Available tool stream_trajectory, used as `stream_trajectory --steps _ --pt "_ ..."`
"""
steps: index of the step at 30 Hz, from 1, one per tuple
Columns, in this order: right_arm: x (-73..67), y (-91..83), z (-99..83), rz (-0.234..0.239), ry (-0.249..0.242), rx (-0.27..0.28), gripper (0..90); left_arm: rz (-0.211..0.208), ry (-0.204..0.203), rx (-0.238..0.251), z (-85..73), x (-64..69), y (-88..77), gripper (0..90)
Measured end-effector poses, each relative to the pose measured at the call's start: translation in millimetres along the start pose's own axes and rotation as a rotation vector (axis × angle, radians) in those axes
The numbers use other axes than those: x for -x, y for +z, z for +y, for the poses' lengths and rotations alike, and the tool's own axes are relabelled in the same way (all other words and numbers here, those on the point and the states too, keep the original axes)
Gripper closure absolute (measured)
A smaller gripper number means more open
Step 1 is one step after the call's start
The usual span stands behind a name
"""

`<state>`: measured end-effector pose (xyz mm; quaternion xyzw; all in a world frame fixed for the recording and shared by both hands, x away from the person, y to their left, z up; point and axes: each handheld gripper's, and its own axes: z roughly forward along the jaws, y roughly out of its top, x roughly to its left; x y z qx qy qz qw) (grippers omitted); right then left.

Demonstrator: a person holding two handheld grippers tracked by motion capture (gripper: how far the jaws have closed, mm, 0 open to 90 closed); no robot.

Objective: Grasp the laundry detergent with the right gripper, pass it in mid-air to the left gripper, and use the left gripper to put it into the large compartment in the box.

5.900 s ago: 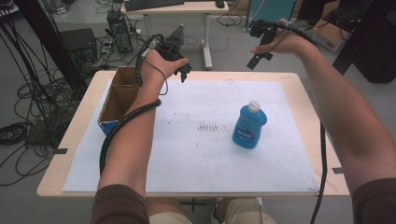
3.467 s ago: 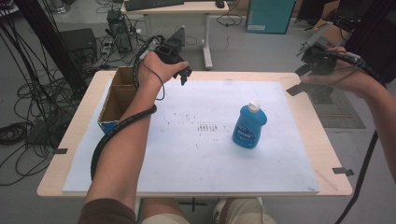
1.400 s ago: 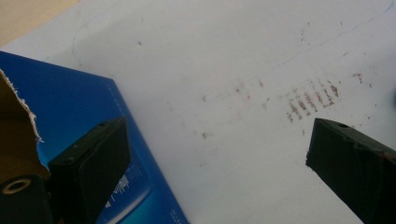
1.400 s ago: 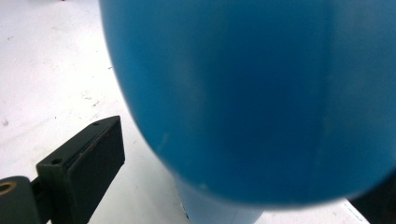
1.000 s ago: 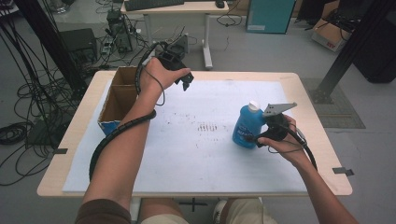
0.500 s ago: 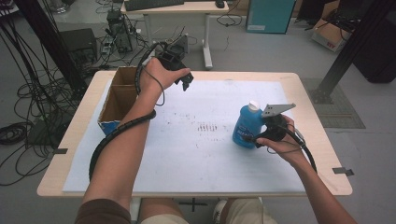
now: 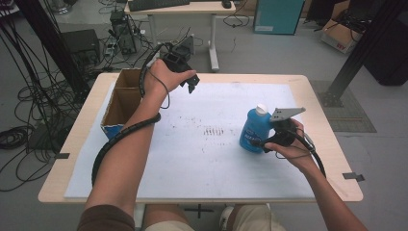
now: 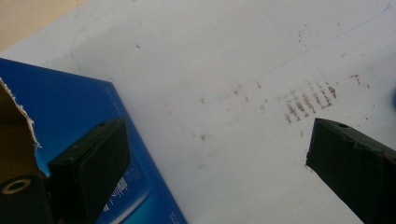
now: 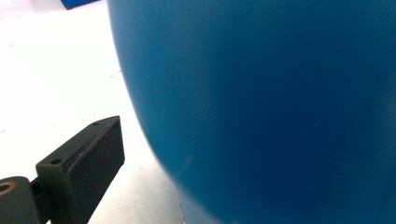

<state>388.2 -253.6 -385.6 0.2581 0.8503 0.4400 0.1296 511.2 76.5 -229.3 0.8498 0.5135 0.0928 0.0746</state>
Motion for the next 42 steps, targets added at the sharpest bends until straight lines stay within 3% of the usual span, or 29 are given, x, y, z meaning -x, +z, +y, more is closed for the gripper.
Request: stream_trajectory --steps 42 --pt "0.0 1.3 0.0 0.001 -0.010 0.005 2.8 -0.002 -0.001 0.007 -0.2 -2.1 -1.9 6.6"
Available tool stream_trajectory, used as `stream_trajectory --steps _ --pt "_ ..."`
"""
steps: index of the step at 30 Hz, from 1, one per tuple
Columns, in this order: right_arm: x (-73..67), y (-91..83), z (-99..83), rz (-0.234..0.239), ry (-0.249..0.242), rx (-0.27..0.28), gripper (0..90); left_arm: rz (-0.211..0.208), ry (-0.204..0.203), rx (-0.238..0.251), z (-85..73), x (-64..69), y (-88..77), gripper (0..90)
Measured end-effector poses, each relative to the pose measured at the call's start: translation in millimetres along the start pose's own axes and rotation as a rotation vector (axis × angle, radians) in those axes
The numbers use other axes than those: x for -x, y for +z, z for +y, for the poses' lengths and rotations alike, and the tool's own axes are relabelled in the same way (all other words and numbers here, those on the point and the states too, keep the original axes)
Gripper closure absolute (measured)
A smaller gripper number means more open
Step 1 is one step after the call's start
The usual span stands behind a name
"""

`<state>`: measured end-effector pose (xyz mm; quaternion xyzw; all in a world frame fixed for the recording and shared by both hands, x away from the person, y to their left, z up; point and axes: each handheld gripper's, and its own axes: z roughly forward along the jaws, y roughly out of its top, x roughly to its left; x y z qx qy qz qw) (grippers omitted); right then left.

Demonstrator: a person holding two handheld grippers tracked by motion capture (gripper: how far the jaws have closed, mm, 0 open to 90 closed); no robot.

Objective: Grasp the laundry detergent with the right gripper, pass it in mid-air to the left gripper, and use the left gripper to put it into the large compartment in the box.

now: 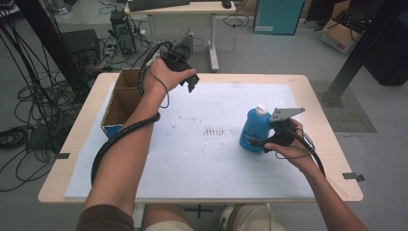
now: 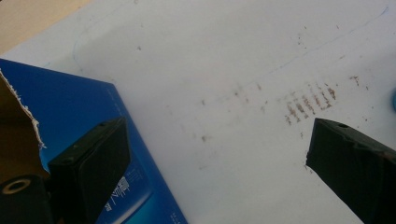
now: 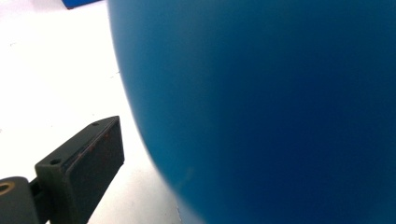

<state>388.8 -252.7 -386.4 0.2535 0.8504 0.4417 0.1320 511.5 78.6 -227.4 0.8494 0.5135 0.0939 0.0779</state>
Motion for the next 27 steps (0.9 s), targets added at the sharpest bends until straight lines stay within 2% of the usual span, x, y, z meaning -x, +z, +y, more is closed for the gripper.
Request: stream_trajectory --steps 27 --pt "3.0 0.0 -2.5 -0.012 -0.007 0.014 3.0 0.000 0.004 -0.005 1.8 -0.1 1.3 6.6"
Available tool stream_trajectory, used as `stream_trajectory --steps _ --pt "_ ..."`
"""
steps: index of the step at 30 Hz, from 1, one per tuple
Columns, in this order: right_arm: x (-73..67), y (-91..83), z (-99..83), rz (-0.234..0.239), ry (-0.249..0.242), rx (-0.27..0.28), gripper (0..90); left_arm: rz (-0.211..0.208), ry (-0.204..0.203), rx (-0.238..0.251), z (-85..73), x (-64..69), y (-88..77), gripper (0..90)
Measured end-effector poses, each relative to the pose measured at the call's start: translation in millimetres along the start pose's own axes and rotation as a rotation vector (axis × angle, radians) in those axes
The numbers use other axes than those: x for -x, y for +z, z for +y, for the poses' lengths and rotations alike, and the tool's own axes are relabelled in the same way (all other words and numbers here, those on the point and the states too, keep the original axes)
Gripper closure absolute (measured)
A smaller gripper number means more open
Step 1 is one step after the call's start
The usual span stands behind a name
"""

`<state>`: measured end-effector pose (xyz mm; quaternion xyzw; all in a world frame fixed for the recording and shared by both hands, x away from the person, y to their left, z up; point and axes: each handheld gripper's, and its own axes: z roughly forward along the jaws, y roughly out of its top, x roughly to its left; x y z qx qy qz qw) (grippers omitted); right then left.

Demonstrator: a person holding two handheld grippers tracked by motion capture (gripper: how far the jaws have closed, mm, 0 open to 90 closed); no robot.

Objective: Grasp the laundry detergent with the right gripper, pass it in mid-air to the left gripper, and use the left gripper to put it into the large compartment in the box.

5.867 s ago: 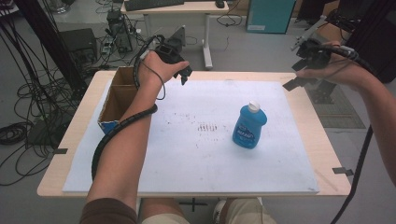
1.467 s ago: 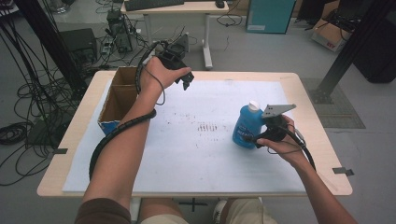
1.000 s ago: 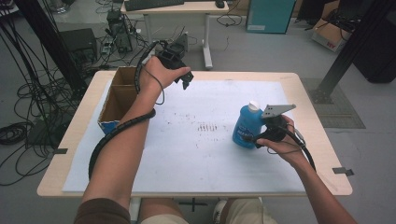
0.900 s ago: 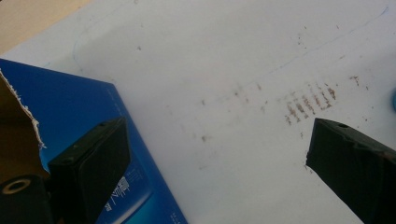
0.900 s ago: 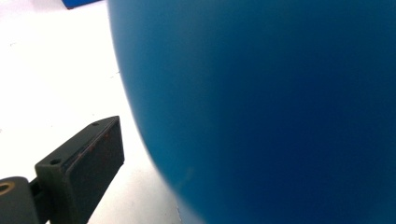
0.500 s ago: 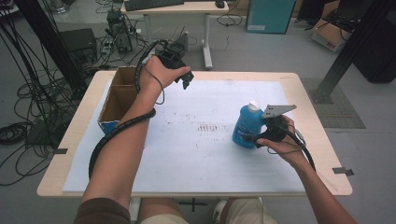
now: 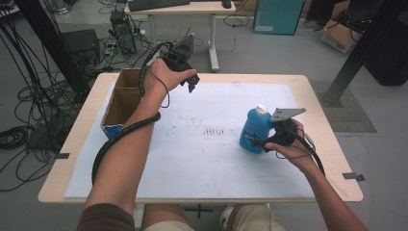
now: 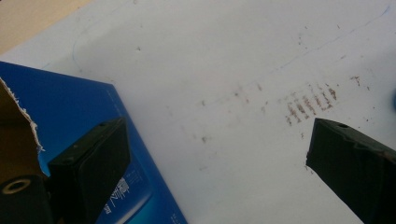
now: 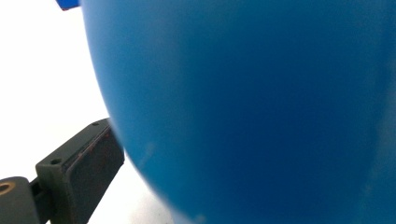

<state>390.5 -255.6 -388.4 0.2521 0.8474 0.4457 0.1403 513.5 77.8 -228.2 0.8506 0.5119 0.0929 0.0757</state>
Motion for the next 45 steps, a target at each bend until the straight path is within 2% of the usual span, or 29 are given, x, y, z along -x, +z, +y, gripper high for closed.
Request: stream_trajectory --steps 34,45 --pt "-0.2 1.1 -1.4 -0.004 0.005 0.003 3.0 0.002 -0.011 0.008 -1.8 -2.4 -0.4 6.7" --pt "1.5 3.4 -1.4 0.002 -0.013 0.015 21.6 0.004 -0.014 0.011 -2.3 -3.6 -1.2 6.8"
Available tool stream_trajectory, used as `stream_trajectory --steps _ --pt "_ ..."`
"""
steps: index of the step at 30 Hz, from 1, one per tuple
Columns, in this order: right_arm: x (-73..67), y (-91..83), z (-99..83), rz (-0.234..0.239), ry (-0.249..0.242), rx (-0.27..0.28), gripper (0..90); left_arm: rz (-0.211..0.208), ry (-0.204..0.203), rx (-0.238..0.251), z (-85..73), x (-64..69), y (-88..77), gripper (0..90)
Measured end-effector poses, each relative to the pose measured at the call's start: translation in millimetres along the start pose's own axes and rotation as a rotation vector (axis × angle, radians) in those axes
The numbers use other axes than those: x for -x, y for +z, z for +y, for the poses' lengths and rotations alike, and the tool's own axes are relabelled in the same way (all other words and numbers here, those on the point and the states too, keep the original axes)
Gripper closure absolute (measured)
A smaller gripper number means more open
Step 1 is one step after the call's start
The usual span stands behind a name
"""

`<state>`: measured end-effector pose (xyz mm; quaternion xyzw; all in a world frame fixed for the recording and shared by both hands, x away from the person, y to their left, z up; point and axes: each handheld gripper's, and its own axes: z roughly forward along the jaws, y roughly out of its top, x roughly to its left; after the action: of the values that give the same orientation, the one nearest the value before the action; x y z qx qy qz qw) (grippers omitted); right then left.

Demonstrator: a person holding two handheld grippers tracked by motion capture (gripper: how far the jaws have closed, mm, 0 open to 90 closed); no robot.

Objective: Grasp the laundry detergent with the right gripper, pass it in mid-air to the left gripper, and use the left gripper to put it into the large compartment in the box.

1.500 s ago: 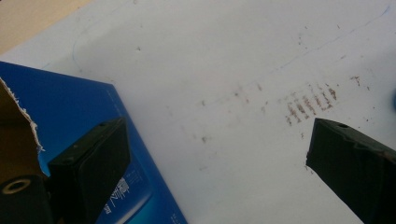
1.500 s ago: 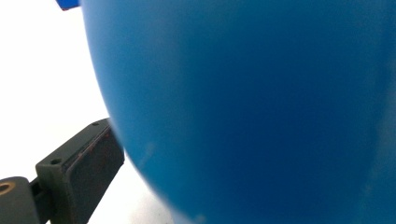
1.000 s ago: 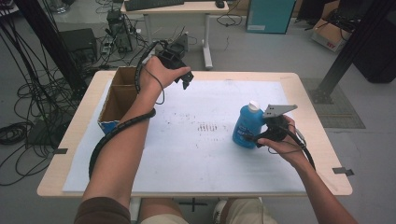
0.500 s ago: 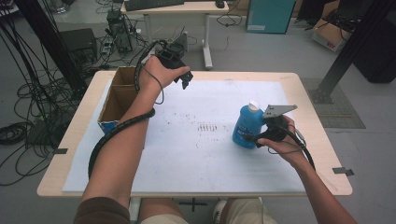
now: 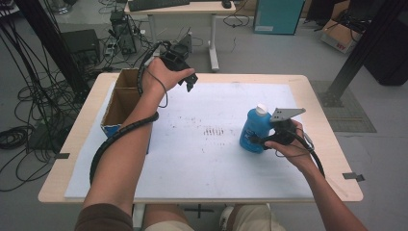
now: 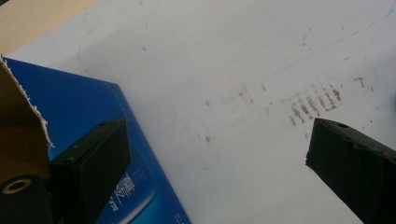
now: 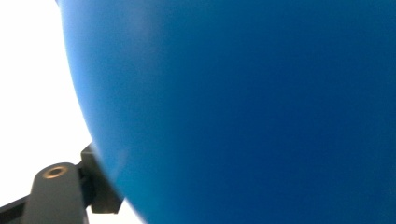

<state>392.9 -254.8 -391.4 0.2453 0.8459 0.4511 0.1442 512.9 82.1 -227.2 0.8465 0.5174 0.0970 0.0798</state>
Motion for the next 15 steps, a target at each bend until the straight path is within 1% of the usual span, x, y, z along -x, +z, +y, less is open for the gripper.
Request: stream_trajectory --steps 4,7,9,10,15 --pt "-0.1 1.0 -0.5 0.002 0.002 -0.003 27.9 -0.002 0.004 -0.004 0.1 -0.3 0.6 6.8" --pt "-0.2 2.1 -1.0 0.004 -0.006 -0.007 33.7 -0.001 0.005 -0.003 0.0 -0.3 1.0 6.8" --pt "-0.2 2.6 -1.4 0.010 -0.004 -0.004 36.8 -0.001 0.001 -0.002 -0.2 -0.5 0.9 6.8" --pt "-0.6 2.7 -1.9 0.021 -0.009 -0.001 40.0 -0.002 0.001 0.000 -0.3 -0.6 1.0 6.8" --pt "-0.8 2.6 -2.7 0.025 -0.003 0.000 40.7 0.000 0.001 -0.001 -0.8 -1.1 0.6 6.7"
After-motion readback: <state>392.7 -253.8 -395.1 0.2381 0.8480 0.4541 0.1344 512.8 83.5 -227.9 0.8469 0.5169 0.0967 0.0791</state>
